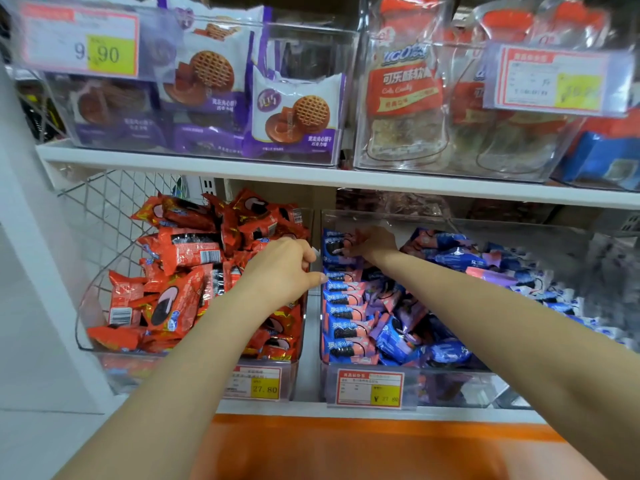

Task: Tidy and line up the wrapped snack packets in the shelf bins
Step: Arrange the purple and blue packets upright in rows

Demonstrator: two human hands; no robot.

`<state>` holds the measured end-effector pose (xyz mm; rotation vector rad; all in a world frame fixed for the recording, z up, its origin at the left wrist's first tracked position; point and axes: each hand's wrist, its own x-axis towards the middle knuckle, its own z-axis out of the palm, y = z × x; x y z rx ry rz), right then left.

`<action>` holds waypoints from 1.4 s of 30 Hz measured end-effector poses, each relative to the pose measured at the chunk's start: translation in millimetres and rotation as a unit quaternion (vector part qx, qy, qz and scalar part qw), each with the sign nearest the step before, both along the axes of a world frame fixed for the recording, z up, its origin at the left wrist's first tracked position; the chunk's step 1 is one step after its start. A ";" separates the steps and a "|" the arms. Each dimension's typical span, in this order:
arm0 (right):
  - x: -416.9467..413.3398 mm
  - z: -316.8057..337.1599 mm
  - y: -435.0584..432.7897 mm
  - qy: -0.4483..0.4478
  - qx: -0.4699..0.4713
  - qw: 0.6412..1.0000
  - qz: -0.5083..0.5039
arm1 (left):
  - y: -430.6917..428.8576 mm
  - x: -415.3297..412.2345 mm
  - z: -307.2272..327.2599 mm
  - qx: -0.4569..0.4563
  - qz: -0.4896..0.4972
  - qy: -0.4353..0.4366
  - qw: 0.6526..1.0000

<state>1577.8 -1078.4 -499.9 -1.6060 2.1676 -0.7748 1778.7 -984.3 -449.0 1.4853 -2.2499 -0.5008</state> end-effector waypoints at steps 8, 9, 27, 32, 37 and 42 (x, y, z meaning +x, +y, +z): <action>0.0 28.9 10.8 0.143 0.008 0.986 0.082 | -0.5 -3.2 2.5 -0.011 0.011 -0.022 1.000; -2.6 36.9 13.2 0.182 0.004 0.977 0.113 | -0.9 -3.5 2.9 -0.016 0.012 -0.019 1.000; -46.6 63.7 55.9 0.375 0.158 0.845 0.346 | -2.3 -37.2 3.4 0.000 -0.049 0.176 0.983; -44.2 92.3 101.6 0.218 0.020 0.899 0.380 | -1.1 -58.7 -3.2 0.089 -0.072 0.167 0.979; -45.6 84.8 137.1 0.124 -0.099 0.924 0.348 | 2.9 -66.8 -1.4 0.258 -0.091 0.311 0.910; -42.6 72.7 142.7 -0.229 -0.056 0.953 0.190 | 0.8 -65.0 -1.0 0.264 -0.039 0.405 0.875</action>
